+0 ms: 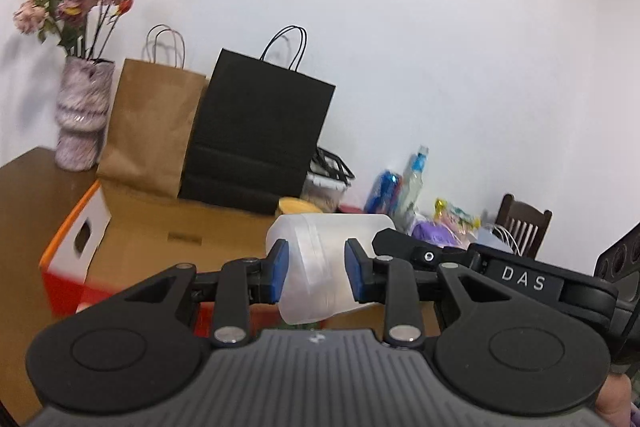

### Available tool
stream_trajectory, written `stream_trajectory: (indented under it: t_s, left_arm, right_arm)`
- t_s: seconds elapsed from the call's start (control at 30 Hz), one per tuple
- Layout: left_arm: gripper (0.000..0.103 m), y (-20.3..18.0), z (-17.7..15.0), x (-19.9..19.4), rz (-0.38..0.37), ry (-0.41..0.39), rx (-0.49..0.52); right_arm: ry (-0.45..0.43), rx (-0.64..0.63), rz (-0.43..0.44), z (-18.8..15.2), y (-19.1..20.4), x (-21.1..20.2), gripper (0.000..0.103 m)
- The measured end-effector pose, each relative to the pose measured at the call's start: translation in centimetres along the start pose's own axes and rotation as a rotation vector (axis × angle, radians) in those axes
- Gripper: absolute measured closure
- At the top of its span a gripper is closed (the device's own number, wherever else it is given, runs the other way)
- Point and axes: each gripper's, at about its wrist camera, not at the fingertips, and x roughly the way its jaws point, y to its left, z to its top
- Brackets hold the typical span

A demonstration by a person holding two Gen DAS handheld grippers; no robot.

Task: Organize rigid objects
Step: 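Lift the container into the red cardboard box and open the right tool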

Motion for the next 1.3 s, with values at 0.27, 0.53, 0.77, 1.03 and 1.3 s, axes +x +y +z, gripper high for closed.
stream_trajectory:
  t_s: [0.27, 0.53, 0.77, 1.03, 1.3]
  left_arm:
    - [0.073, 3.2, 5.3, 9.6, -0.014, 0.065, -0.031]
    - [0.073, 8.7, 4.5, 21.5, 0.028, 0.265, -0.123]
    - [0.079, 12.6, 2.0, 28.6, 0.089, 0.445, -0.221]
    - [0.073, 11.5, 3.0, 26.4, 0.144, 0.423, -0.124]
    - [0.057, 7.5, 7.0, 14.1, 0.222, 0.261, 0.077]
  right_arm:
    - [0.064, 0.0, -0.037, 5.5, -3.5, 9.2, 0.075]
    - [0.28, 0.096, -0.158, 4.8, -10.2, 19.7, 0.075]
    - [0.416, -0.018, -0.316, 1.8, -11.6, 25.7, 0.076]
    - [0.355, -0.157, -0.361, 1.1, -9.7, 24.6, 0.058]
    - [0.162, -0.257, -0.3, 0.9, -3.0, 14.1, 0.028]
